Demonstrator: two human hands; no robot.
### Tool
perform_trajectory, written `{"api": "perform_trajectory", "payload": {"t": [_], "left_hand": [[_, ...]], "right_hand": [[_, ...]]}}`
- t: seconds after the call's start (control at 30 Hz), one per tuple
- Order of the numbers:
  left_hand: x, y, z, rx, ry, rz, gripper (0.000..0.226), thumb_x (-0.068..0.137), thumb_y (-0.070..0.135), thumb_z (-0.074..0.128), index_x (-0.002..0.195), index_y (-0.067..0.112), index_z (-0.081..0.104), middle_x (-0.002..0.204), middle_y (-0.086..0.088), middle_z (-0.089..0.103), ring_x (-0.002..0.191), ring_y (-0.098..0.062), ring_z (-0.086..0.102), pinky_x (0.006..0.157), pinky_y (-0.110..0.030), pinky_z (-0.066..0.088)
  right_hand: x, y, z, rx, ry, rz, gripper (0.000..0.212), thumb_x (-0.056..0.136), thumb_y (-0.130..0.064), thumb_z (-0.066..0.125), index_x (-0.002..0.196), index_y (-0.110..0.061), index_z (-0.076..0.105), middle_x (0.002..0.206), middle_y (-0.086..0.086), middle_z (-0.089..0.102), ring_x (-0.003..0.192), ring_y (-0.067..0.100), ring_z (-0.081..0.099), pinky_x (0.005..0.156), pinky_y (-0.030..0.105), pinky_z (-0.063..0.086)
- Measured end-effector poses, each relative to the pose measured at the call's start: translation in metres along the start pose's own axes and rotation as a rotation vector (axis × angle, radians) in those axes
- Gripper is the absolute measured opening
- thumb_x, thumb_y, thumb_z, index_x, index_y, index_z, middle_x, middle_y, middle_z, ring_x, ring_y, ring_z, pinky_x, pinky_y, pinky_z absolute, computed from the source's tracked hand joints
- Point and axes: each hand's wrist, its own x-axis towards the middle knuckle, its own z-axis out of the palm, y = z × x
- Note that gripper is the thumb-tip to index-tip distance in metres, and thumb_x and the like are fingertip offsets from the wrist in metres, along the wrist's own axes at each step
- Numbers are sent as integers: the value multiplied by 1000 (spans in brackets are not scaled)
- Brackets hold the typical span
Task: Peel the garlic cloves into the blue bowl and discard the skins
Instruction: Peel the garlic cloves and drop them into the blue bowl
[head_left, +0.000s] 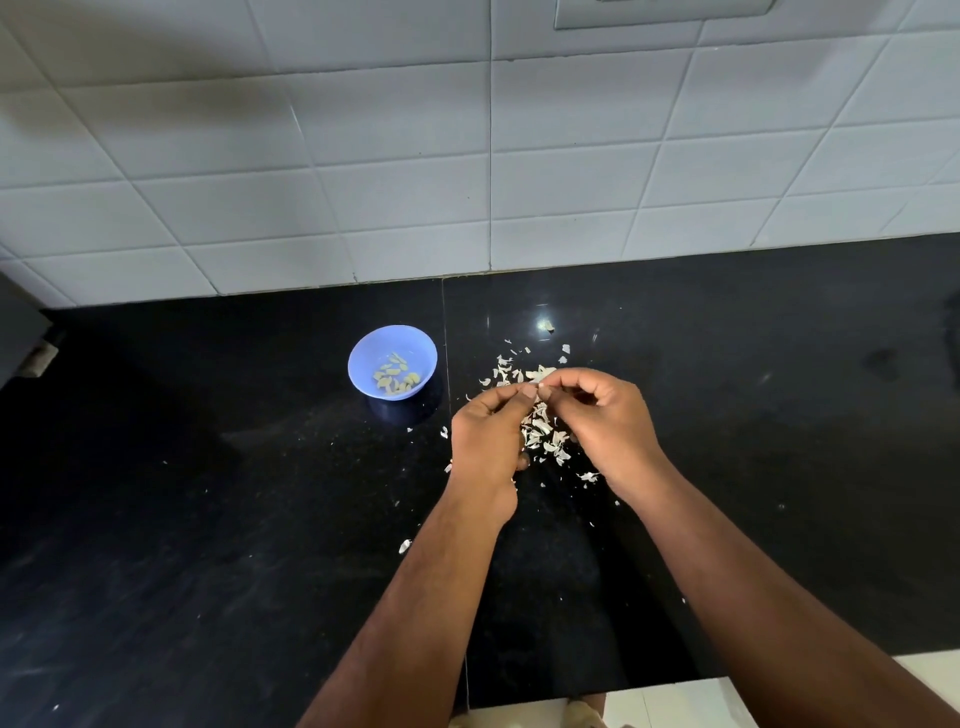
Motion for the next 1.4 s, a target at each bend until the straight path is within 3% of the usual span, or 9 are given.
{"api": "perform_trajectory", "payload": {"t": [0.1, 0.23, 0.3, 0.37, 0.57, 0.7, 0.87, 1.1, 1.4], "left_hand": [[2, 3, 0, -127, 4, -28, 7, 99, 17, 73, 102, 17, 80, 79, 5, 63, 48, -5, 32, 41, -21, 30], [3, 3, -5, -120, -39, -13, 10, 101, 18, 71, 104, 18, 81, 97, -2, 64, 51, -6, 31, 45, -22, 30], [3, 2, -4, -105, -51, -1, 12, 102, 16, 69, 106, 18, 80, 96, -2, 65, 50, -6, 31, 46, -22, 32], [5, 0, -4, -75, -61, 30, 13, 102, 16, 70, 109, 18, 80, 90, 2, 67, 50, -6, 32, 46, -21, 33], [1, 1, -4, -19, -61, 150, 14, 102, 14, 68, 108, 16, 81, 90, 7, 76, 53, 0, 50, 53, -14, 41], [3, 0, -2, 22, -27, 209, 10, 99, 14, 73, 103, 18, 82, 88, 8, 79, 76, 0, 71, 78, -23, 56], [6, 0, -3, 8, 2, 153, 13, 97, 21, 77, 105, 11, 80, 59, 17, 64, 47, 5, 54, 55, -12, 42], [9, 0, 0, 74, 99, 169, 6, 97, 21, 77, 97, 18, 82, 92, 2, 81, 97, -15, 76, 92, -32, 59], [8, -8, 7, 2, 70, 149, 11, 99, 16, 73, 93, 13, 82, 91, -1, 81, 84, -7, 72, 84, -29, 58]], "right_hand": [[-2, -1, 0, 240, 149, 147, 4, 93, -18, 79, 96, -17, 80, 85, 7, 78, 71, 15, 68, 50, 26, 44], [1, 7, -7, -15, 155, 186, 22, 97, -30, 75, 89, -10, 71, 60, -3, 67, 60, 18, 70, 47, 20, 41], [0, 5, -8, -43, 51, 186, 9, 102, -17, 64, 111, -19, 68, 83, -3, 76, 69, 16, 74, 52, 21, 45], [-2, 1, -3, -8, -16, 165, 37, 101, 0, 56, 126, -26, 65, 107, -6, 76, 78, 16, 75, 55, 26, 49], [-3, -17, 2, 201, 2, 220, 13, 99, -22, 71, 102, -15, 81, 95, 4, 80, 73, 12, 70, 52, 26, 45], [2, -15, 5, 183, 32, 202, 7, 95, -16, 76, 98, -17, 82, 86, 7, 78, 71, 10, 69, 54, 29, 46], [5, -13, 5, 152, 23, 132, 9, 95, -13, 76, 98, -18, 82, 85, 8, 78, 70, 12, 68, 57, 26, 49], [6, -11, 9, 188, -30, 232, 13, 102, -16, 68, 104, -16, 80, 93, 5, 80, 75, 12, 71, 66, 38, 52], [9, -5, 15, 414, -36, 393, 20, 106, -13, 59, 99, -7, 77, 82, 0, 74, 67, 10, 65, 52, 23, 47]]}}
